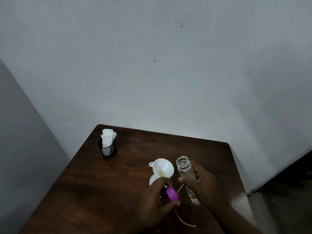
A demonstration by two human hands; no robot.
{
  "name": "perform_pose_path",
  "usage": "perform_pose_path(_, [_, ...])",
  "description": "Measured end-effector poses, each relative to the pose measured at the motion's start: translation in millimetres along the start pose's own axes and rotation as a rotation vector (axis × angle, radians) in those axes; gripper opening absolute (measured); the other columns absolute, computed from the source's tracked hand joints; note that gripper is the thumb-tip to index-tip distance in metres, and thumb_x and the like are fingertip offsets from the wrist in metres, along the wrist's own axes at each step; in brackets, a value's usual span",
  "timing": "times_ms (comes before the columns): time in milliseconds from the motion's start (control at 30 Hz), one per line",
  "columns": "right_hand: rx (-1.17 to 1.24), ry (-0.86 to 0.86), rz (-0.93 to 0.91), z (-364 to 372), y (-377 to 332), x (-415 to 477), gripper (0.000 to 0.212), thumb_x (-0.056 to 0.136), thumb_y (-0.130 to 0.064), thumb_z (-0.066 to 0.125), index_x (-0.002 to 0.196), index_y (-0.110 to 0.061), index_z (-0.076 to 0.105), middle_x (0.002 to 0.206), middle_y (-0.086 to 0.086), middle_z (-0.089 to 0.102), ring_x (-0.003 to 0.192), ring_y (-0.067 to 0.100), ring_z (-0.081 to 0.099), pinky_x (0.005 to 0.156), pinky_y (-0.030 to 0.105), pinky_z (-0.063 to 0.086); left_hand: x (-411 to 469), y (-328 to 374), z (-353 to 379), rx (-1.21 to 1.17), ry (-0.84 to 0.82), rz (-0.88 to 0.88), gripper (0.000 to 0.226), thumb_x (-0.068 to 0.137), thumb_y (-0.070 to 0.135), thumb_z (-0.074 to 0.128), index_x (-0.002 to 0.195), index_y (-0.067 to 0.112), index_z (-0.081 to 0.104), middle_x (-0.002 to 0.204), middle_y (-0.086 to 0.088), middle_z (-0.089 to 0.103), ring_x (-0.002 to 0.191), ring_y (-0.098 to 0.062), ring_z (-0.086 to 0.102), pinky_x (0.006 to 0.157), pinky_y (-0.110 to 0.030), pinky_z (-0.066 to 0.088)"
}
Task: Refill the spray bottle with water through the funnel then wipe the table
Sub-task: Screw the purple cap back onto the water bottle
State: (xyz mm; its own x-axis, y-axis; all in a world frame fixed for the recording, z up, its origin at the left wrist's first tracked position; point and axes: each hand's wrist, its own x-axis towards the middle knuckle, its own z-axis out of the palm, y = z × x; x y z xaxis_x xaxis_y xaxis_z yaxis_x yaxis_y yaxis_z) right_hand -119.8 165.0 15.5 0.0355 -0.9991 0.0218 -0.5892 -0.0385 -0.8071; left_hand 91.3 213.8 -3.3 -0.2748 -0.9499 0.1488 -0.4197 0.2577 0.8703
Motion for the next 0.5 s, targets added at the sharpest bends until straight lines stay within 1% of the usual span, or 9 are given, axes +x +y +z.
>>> perform_pose_path(67, [0.021,0.02,0.001,-3.0,-4.5,-1.3,0.036,0.075,-0.043,0.083,0.106,-0.043,0.065,0.095,-0.025,0.072,0.087,-0.007,0.066,0.079,0.025,0.053,12.0,19.5,0.7,-0.106,0.109,0.011,0.039,0.078,0.035,0.085,0.107,0.031,0.06,0.107,0.013,0.068,0.101,-0.012,0.068,0.083,-0.025,0.056])
perform_pose_path(133, [0.052,0.028,0.008,-6.1,-8.5,-2.6,0.022,0.081,-0.043,0.078,0.1,-0.042,0.067,0.088,-0.021,0.073,0.08,-0.004,0.068,0.075,0.028,0.054,26.6,36.2,0.6,-0.131,0.229,0.028,0.039,0.075,0.03,0.088,0.102,0.03,0.059,0.106,0.015,0.069,0.102,-0.011,0.067,0.084,-0.025,0.055])
perform_pose_path(167, [0.065,0.03,-0.002,-6.7,-9.0,-2.1,0.024,0.081,-0.042,0.079,0.102,-0.043,0.067,0.09,-0.022,0.073,0.082,-0.005,0.068,0.075,0.027,0.054,33.9,41.5,1.1,-0.145,0.281,0.03,0.04,0.074,0.028,0.088,0.1,0.029,0.058,0.105,0.014,0.068,0.102,-0.012,0.067,0.083,-0.025,0.054])
perform_pose_path(233, [0.084,0.048,-0.019,-6.9,-8.9,-1.2,0.036,0.076,-0.043,0.083,0.108,-0.046,0.066,0.099,-0.028,0.071,0.091,-0.008,0.066,0.08,0.021,0.051,47.6,47.4,2.3,-0.193,0.363,0.025,0.041,0.074,0.025,0.089,0.098,0.027,0.056,0.103,0.012,0.069,0.1,-0.015,0.068,0.082,-0.025,0.054])
perform_pose_path(267, [0.097,0.059,-0.018,-7.1,-8.9,-1.0,0.039,0.074,-0.045,0.084,0.108,-0.049,0.065,0.101,-0.03,0.07,0.093,-0.008,0.066,0.081,0.02,0.051,53.7,47.4,3.3,-0.22,0.395,0.018,0.041,0.074,0.022,0.088,0.097,0.026,0.054,0.101,0.01,0.07,0.098,-0.016,0.069,0.081,-0.026,0.054])
perform_pose_path(300, [0.104,0.066,-0.006,-6.4,-7.0,0.4,0.042,0.072,-0.047,0.084,0.109,-0.05,0.065,0.102,-0.03,0.07,0.094,-0.007,0.066,0.083,0.022,0.052,59.0,46.5,4.7,-0.248,0.42,0.007,0.04,0.075,0.02,0.088,0.096,0.024,0.054,0.1,0.008,0.071,0.096,-0.017,0.069,0.08,-0.027,0.055])
perform_pose_path(400, [0.124,0.102,0.013,-6.0,-2.4,4.4,0.053,0.067,-0.057,0.08,0.116,-0.045,0.064,0.101,-0.025,0.071,0.092,-0.003,0.068,0.086,0.034,0.057,69.8,44.9,8.0,-0.342,0.465,-0.019,0.04,0.076,0.014,0.088,0.093,0.018,0.052,0.098,0.003,0.072,0.092,-0.018,0.07,0.079,-0.031,0.057])
perform_pose_path(500, [0.13,0.11,0.013,-7.0,-1.5,5.8,0.053,0.068,-0.051,0.084,0.116,-0.045,0.065,0.103,-0.028,0.07,0.093,-0.005,0.068,0.087,0.034,0.057,75.5,45.7,11.8,-0.392,0.498,-0.008,0.039,0.076,0.012,0.088,0.094,0.016,0.053,0.099,-0.001,0.071,0.093,-0.022,0.07,0.083,-0.037,0.059])
